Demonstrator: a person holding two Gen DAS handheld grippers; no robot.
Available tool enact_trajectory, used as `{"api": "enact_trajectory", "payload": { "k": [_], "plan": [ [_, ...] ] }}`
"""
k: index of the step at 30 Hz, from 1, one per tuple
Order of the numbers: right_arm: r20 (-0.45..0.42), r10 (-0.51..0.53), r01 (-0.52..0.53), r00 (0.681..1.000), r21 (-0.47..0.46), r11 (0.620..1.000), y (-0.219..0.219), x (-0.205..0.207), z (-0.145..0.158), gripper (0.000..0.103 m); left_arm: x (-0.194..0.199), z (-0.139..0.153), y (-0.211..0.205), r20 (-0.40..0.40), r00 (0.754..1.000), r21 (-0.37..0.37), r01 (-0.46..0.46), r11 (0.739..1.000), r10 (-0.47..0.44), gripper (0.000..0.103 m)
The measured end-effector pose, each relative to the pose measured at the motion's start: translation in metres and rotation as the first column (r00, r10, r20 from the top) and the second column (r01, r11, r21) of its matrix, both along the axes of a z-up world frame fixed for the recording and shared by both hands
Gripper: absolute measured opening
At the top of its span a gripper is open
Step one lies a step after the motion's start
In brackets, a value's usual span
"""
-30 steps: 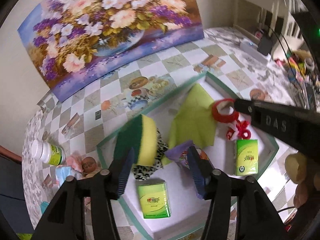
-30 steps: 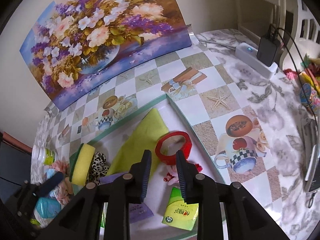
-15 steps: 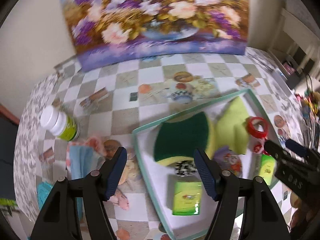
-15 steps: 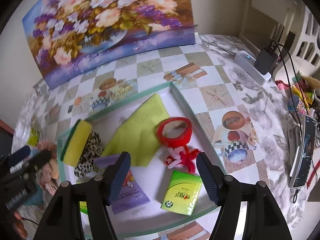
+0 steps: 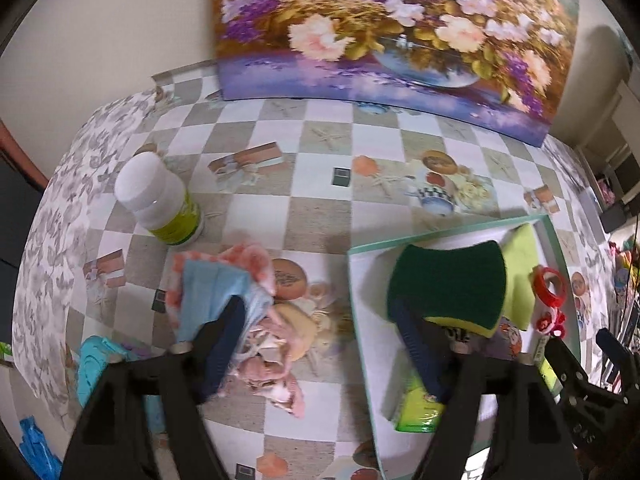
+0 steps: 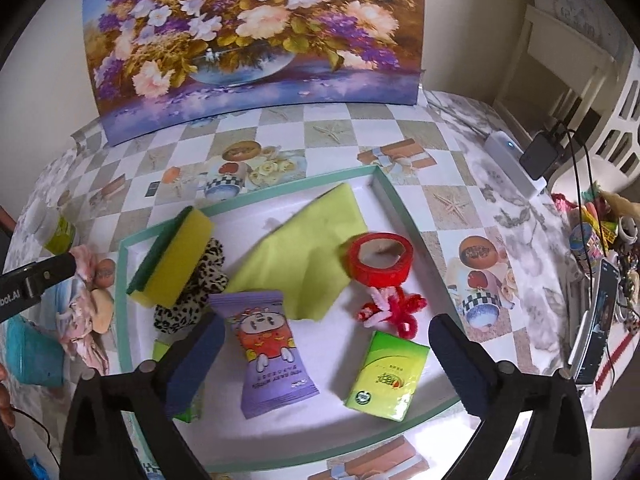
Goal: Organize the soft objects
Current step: 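Move both grippers back toward the blue mask and pink cloth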
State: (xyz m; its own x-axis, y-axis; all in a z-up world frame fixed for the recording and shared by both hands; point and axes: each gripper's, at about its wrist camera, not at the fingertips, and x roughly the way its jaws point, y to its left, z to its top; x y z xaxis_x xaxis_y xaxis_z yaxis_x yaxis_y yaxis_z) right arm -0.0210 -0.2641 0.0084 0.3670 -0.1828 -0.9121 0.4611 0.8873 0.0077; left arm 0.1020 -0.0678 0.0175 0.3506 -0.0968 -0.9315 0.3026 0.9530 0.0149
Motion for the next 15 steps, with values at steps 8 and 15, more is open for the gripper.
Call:
{"api": "enact_trajectory", "payload": {
  "k": [8, 15],
  "plan": [
    [0.019, 0.034, -0.034, 0.999, 0.002, 0.999, 0.02, 0.009, 0.005, 0.103, 0.01, 0.003, 0.028, 0.004, 0.999, -0.025, -0.052, 0.998, 0.052, 0.086],
    [0.054, 0.059, -0.06, 0.997, 0.011, 0.998, 0.039, 0.017, 0.012, 0.103, 0.02, 0.004, 0.061, 0.004, 0.993, -0.032, -0.121, 0.992, 0.121, 0.086]
  ]
}}
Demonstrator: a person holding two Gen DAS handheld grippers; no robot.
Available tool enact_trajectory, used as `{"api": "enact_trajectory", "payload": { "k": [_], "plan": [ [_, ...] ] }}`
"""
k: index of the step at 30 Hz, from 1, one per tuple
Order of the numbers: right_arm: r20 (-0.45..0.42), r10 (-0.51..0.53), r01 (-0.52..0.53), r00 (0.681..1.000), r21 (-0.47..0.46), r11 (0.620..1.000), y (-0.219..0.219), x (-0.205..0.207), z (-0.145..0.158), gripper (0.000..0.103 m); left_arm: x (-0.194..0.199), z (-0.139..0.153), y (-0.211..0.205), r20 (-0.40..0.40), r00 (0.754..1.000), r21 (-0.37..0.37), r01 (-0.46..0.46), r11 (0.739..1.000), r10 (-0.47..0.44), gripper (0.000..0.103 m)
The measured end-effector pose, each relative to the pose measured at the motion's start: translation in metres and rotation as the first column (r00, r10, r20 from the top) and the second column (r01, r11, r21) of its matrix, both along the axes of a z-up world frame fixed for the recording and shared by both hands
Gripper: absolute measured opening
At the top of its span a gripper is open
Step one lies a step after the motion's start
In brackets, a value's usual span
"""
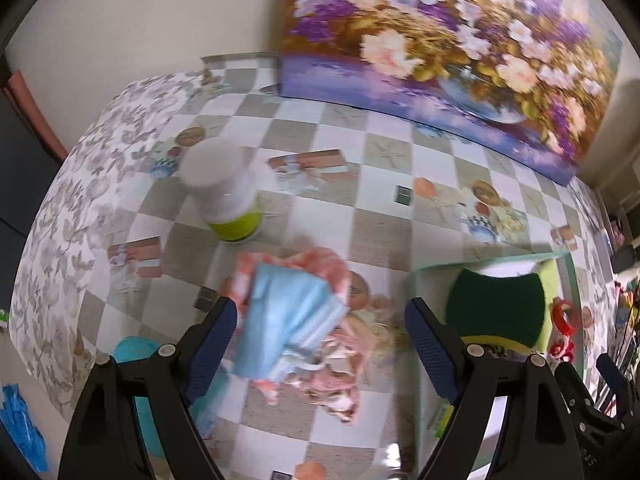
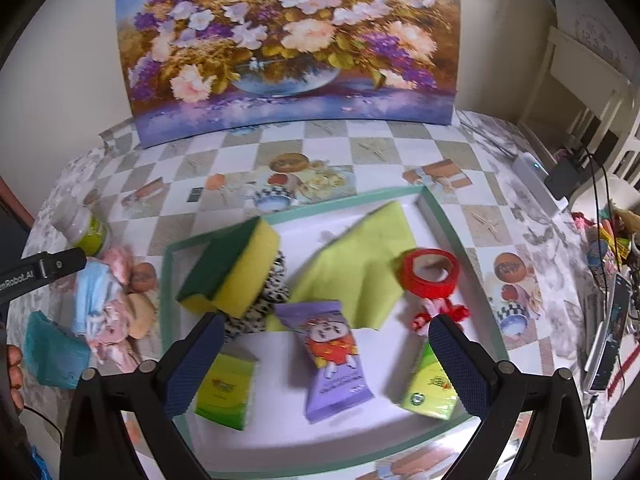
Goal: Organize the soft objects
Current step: 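Move both grippers back toward the blue mask and pink cloth, then grasp the blue face mask with the left gripper while the right grasps the pink cloth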
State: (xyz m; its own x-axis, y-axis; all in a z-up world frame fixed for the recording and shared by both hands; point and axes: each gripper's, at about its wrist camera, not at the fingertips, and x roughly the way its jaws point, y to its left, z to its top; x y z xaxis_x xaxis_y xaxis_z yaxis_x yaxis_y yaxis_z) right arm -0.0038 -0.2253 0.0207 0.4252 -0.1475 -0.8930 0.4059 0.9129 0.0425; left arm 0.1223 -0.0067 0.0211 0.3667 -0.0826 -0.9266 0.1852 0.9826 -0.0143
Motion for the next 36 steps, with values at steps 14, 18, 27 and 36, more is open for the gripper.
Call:
{"api": "enact_trajectory", "payload": {
  "k": [14, 18, 27, 36],
  "plan": [
    [0.012, 0.102, -0.103, 0.995, 0.047, 0.994, 0.063, 0.027, 0.001, 0.103, 0.013, -0.001, 0.066, -0.024, 0.995, 0.014, -0.092, 0.996, 0.093, 0.086],
    [0.022, 0.141, -0.142, 0.99, 0.062, 0.988, 0.083, 0.037, -0.002, 0.103, 0.015, -0.004, 0.085, -0.037, 0.992, 0.013, -0.124, 0.992, 0.124, 0.086],
    [0.052, 0.233, -0.238, 0.971, 0.11, 0.965, 0.12, 0.057, -0.018, 0.103, 0.024, -0.016, 0.109, -0.069, 0.984, -0.007, -0.168, 0.986, 0.167, 0.086],
    [0.11, 0.242, -0.257, 0.964, 0.158, 0.953, 0.126, 0.066, -0.023, 0.103, 0.03, -0.024, 0.103, -0.085, 0.986, -0.088, -0.153, 0.984, 0.145, 0.087]
  ]
}}
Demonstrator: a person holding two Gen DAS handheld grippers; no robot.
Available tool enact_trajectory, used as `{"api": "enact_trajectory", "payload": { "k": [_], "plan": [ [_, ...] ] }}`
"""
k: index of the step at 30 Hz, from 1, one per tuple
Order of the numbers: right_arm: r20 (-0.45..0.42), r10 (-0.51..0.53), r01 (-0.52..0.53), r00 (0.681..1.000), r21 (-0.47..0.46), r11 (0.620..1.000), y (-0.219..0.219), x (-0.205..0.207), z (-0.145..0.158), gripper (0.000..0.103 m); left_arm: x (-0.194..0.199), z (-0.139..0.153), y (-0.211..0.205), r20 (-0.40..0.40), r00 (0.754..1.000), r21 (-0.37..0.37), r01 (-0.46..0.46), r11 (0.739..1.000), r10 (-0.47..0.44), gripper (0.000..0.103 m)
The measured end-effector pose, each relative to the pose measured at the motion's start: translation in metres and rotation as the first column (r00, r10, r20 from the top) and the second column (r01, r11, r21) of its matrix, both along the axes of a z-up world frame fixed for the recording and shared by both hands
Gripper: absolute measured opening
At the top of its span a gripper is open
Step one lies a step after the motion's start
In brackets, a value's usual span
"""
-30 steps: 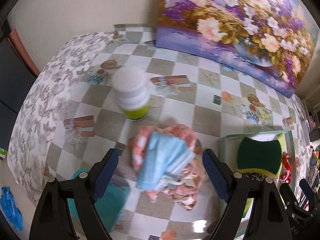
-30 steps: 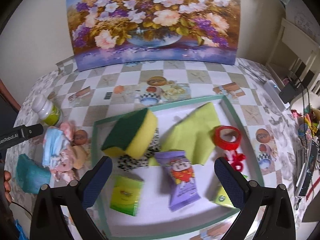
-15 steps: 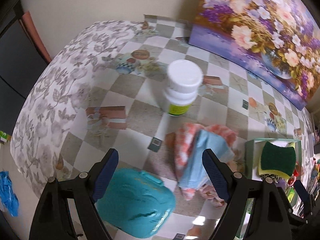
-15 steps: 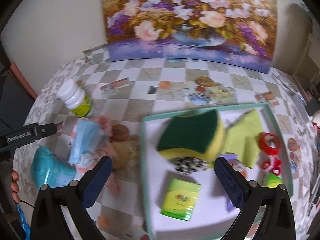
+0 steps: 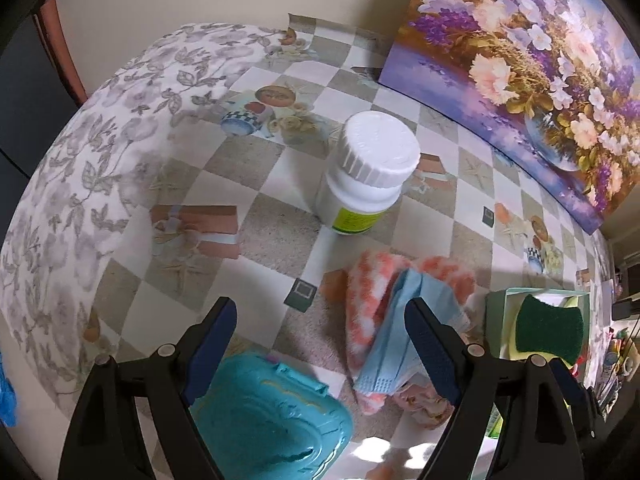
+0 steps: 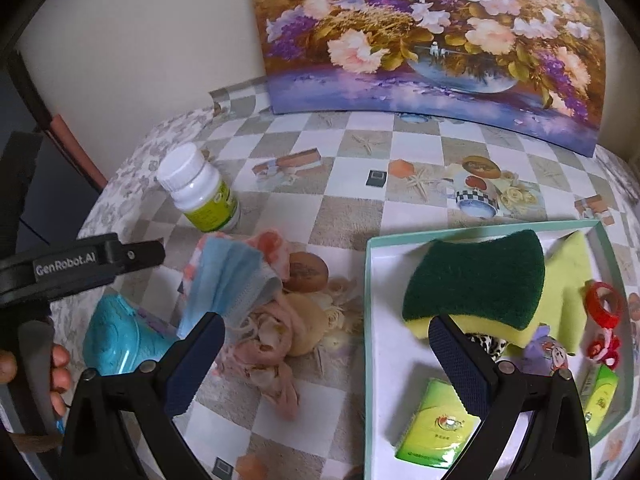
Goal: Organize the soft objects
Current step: 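Grasp the blue face mask with the left gripper while the right grasps the pink cloth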
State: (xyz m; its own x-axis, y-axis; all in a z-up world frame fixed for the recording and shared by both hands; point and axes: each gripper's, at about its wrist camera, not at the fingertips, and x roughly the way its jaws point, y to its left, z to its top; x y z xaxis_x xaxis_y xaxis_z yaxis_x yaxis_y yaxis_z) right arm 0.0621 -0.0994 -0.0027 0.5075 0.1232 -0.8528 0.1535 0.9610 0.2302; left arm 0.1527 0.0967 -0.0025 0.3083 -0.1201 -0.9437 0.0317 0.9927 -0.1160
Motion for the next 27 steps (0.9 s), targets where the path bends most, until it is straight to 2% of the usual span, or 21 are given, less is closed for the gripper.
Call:
{"api": "enact_trajectory", "payload": {
  "k": [2, 7, 13, 22, 27],
  "plan": [
    [0.012, 0.007, -0.007, 1.0, -0.007, 1.0, 0.001, 0.001, 0.001, 0.103, 0.001, 0.0, -0.001, 0.008, 1.0, -0.017, 0.004, 1.0, -0.004, 0.097],
    [0.019, 0.036, -0.036, 0.999, 0.002, 0.999, 0.004, 0.004, 0.0, 0.103, 0.005, 0.001, -0.002, 0.025, 1.0, -0.075, 0.003, 0.997, -0.001, 0.098],
    [0.028, 0.019, -0.018, 0.999, -0.013, 1.0, 0.003, 0.007, -0.001, 0.103, 0.008, 0.0, 0.001, 0.029, 0.999, -0.105, -0.023, 0.994, 0.026, 0.099],
    [0.019, 0.03, -0.03, 0.999, -0.012, 0.999, 0.003, 0.008, -0.003, 0.103, 0.007, 0.002, -0.013, 0.033, 0.997, -0.014, 0.069, 0.998, -0.069, 0.099],
    [0.03, 0.067, -0.067, 0.997, 0.011, 0.998, 0.008, 0.008, -0.003, 0.103, 0.004, -0.001, -0.02, 0.024, 0.996, 0.034, 0.089, 0.995, -0.09, 0.099]
  ]
}}
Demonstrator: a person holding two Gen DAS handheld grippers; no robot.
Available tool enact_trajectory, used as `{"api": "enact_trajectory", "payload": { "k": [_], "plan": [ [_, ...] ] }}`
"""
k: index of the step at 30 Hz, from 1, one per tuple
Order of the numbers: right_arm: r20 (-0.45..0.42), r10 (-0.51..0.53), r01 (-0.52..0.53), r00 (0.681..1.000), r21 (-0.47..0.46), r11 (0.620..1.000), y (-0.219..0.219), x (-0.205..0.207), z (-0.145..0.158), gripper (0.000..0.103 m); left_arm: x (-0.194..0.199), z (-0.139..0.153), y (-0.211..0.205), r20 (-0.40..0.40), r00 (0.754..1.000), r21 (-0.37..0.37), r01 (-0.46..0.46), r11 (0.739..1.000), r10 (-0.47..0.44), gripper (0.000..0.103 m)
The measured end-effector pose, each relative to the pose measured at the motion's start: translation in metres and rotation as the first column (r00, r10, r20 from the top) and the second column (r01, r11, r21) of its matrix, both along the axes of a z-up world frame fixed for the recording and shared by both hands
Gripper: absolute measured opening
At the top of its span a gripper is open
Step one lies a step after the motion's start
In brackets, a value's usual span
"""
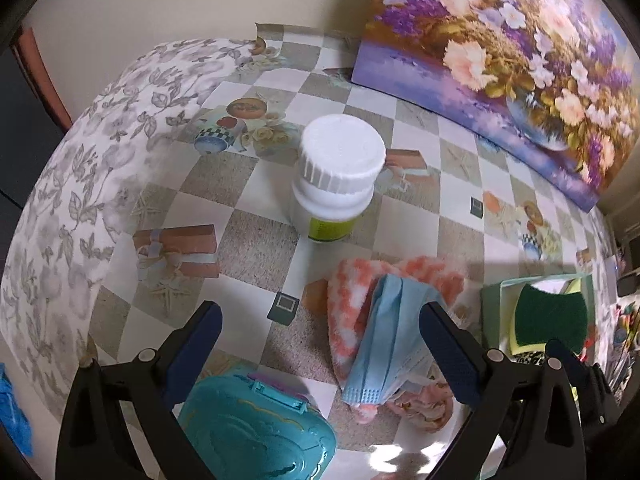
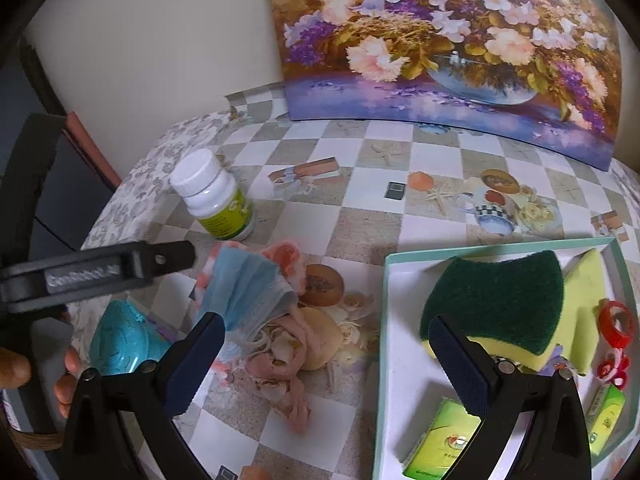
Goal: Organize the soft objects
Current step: 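Grasp the blue face mask with the left gripper while the right grasps the pink cloth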
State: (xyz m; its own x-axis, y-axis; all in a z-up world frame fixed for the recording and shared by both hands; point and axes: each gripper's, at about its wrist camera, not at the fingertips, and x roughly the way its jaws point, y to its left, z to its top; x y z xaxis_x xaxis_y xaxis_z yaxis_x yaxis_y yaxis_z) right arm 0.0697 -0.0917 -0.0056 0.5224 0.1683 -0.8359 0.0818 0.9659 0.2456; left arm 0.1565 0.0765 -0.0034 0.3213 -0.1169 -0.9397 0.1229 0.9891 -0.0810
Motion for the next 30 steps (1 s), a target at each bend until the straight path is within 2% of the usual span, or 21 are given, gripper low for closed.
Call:
{"api": "enact_trajectory", "payload": {
  "k": [5, 9, 13, 15, 17, 19, 20, 24, 26, 30],
  "plan": [
    [0.015, 0.04, -0.04, 0.999, -0.031, 0.999, 0.01, -0.004, 0.001, 0.103, -0.002, 0.003, -0.002, 0.003, 1.0, -0.065, -0.011, 0.998, 0.011, 0.099],
    [-0.017, 0.057, -0.057, 0.998, -0.032, 0.998, 0.014, -0.005, -0.004, 0.103, -0.003, 0.001, -0.007, 0.008, 1.0, -0.069, -0.005, 0.998, 0.006, 0.099],
    [-0.05, 0.088, -0.087, 0.995, 0.009, 0.996, 0.019, -0.008, -0.013, 0.102, -0.006, -0.001, -0.01, -0.005, 1.0, -0.067, -0.003, 0.998, 0.003, 0.099],
    [-0.064, 0.101, -0.1, 0.993, 0.008, 0.995, 0.021, -0.009, -0.017, 0.094, -0.007, -0.003, -0.014, -0.007, 1.0, -0.045, 0.011, 0.999, -0.011, 0.098],
    [-0.08, 0.109, -0.109, 0.991, 0.007, 0.994, 0.023, -0.009, -0.021, 0.087, -0.009, -0.005, -0.017, -0.015, 0.999, -0.018, 0.029, 0.999, -0.029, 0.09],
    [-0.093, 0.121, -0.119, 0.988, 0.022, 0.993, 0.025, -0.009, -0.025, 0.084, -0.009, -0.007, -0.02, -0.031, 0.998, -0.027, 0.05, 0.998, -0.051, 0.077],
    [-0.098, 0.129, -0.126, 0.987, 0.035, 0.991, 0.026, -0.009, -0.026, 0.082, -0.009, -0.008, -0.022, -0.041, 0.997, -0.039, 0.059, 0.997, -0.061, 0.074],
    [-0.122, 0.151, -0.146, 0.981, 0.046, 0.988, 0.031, -0.008, -0.033, 0.075, -0.011, -0.011, -0.031, -0.053, 0.994, -0.04, 0.093, 0.995, -0.095, 0.07],
    [-0.134, 0.157, -0.151, 0.979, 0.055, 0.987, 0.032, -0.007, -0.037, 0.07, -0.012, -0.014, -0.037, -0.063, 0.991, -0.039, 0.116, 0.992, -0.119, 0.059],
    [-0.145, 0.171, -0.163, 0.975, 0.064, 0.985, 0.035, -0.006, -0.041, 0.06, -0.013, -0.022, -0.043, -0.092, 0.986, -0.045, 0.137, 0.99, -0.141, 0.053]
  ]
}}
